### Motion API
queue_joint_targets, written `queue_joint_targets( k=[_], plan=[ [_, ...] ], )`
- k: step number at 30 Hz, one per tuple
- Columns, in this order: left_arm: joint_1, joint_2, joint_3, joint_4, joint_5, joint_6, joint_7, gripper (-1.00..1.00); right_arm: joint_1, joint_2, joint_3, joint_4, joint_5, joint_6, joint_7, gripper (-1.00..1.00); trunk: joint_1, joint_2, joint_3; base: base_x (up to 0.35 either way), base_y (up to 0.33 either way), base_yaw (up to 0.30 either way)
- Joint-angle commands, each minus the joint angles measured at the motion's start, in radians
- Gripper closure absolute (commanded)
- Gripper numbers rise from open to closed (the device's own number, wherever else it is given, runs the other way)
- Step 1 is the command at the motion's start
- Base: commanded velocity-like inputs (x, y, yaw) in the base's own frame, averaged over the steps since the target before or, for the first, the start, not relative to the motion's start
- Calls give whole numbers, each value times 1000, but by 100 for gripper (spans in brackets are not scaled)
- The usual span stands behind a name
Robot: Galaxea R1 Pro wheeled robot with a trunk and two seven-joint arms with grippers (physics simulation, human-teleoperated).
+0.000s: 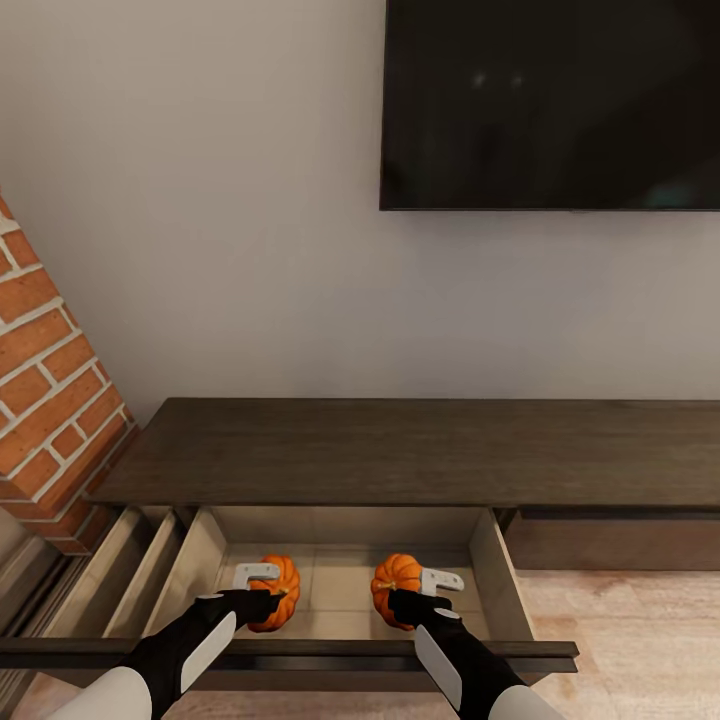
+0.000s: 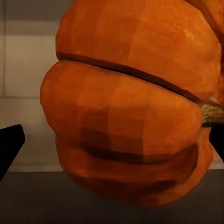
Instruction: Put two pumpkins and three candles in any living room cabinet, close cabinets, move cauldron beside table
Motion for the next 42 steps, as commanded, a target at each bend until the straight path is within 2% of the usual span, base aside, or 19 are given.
queue_joint_targets(
  k=[1, 16, 19, 23, 28, 32, 35, 39, 42],
  plan=[
    [-1, 2, -8, -3, 11, 3, 10, -100, -1, -1, 8, -2, -7, 4, -9, 100, 0, 0, -1, 0, 0, 0],
    [-1, 3, -8, -3, 13, 3, 9, -100, -1, -1, 5, -2, -10, -10, -15, 100, 0, 0, -1, 0, 0, 0],
    [-1, 3, -8, -3, 14, 3, 7, -100, -1, 0, 4, -2, -11, -12, -63, 100, 0, 0, -1, 0, 0, 0],
    [-1, 3, -7, -11, 14, 3, 6, -100, -1, 0, 4, -2, -14, -25, -88, 100, 0, 0, -1, 0, 0, 0],
    [-1, 25, -7, -45, 22, 8, 2, -100, -1, 1, 4, -2, -16, -32, -95, 100, 0, 0, -1, 0, 0, 0],
    [-1, 31, -6, -61, 24, 13, -2, -100, -1, 1, 3, -1, -17, -28, -100, 100, 0, 0, -1, 0, 0, 0],
    [0, 36, -3, -93, 25, 17, -2, -100, -1, 1, 3, 3, -19, -19, -136, 100, 0, 0, -1, 0, 0, 0],
    [0, 43, -2, -104, 29, 23, -6, -100, -1, 1, 2, 1, -20, -17, -150, 100, 0, 0, -1, 0, 0, 0],
    [0, 44, -3, -107, 30, 67, -8, -100, -1, 1, 2, 1, -20, -16, -155, 100, 0, 0, -1, 0, 0, 0]
  ],
)
